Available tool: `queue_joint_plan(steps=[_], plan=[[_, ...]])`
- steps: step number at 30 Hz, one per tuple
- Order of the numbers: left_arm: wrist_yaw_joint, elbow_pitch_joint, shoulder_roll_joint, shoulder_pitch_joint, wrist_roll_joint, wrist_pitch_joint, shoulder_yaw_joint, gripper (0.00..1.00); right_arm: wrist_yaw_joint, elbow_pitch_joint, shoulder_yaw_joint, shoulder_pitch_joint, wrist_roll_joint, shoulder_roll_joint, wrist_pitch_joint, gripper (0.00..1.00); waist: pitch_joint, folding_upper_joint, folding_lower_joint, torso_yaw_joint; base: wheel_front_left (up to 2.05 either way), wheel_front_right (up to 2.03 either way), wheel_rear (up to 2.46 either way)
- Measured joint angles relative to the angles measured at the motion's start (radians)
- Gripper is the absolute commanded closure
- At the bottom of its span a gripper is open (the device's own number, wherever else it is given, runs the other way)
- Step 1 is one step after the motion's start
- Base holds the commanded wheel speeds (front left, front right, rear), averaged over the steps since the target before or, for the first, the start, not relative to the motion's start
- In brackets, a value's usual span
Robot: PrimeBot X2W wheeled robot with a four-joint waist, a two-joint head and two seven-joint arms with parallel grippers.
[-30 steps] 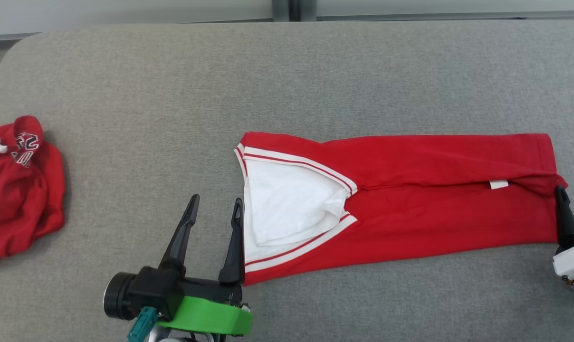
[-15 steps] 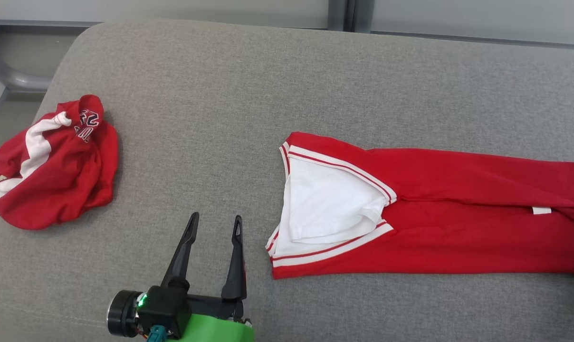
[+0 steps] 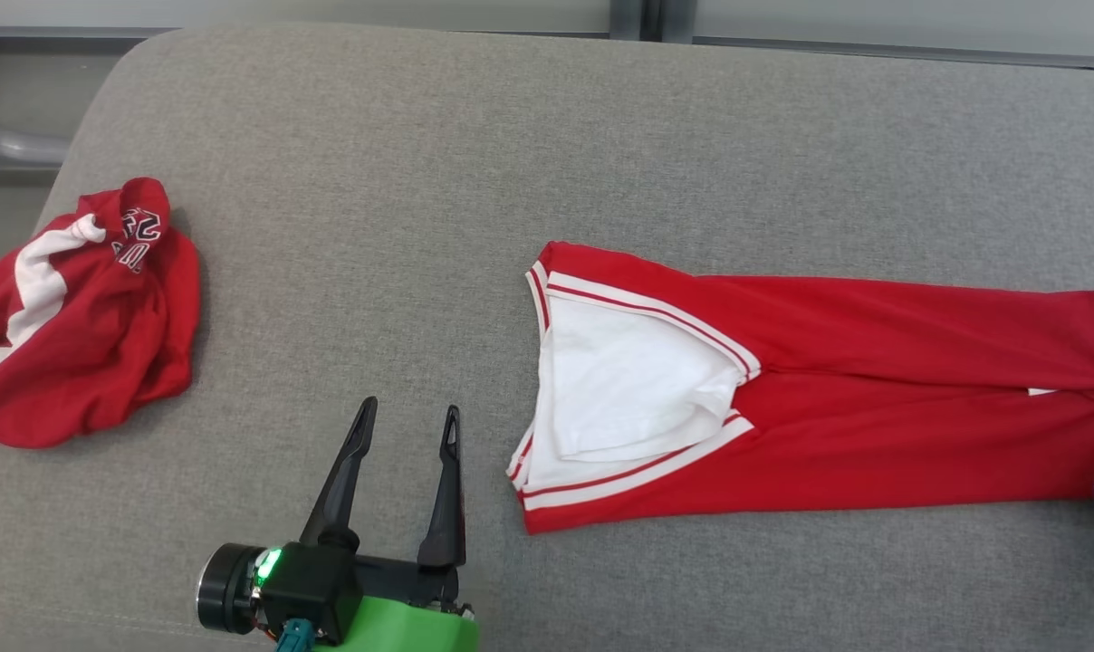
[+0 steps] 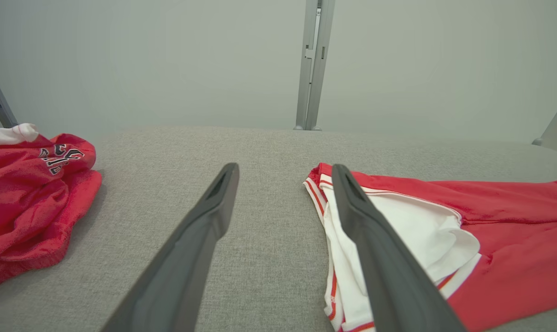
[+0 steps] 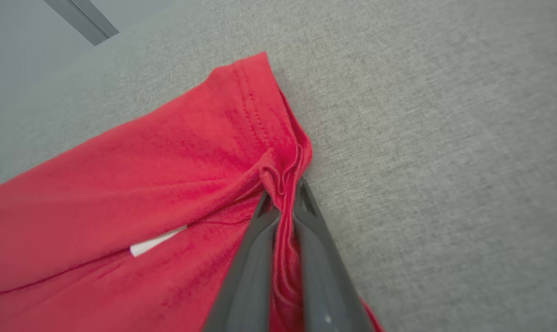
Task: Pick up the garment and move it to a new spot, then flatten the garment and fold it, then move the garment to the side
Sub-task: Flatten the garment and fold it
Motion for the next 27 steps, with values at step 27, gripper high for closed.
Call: queue_joint_plan(steps=[27], plan=[[-0.054, 0.034, -0.004, -0.031, 0.046, 0.000, 0.003, 0.00, -0.002, -0.718, -0.075, -0.029, -0.467, 0.006, 0.401, 1.00, 0.016, 0.0000, 0.0000, -0.155, 0.00, 0.00, 0.00]])
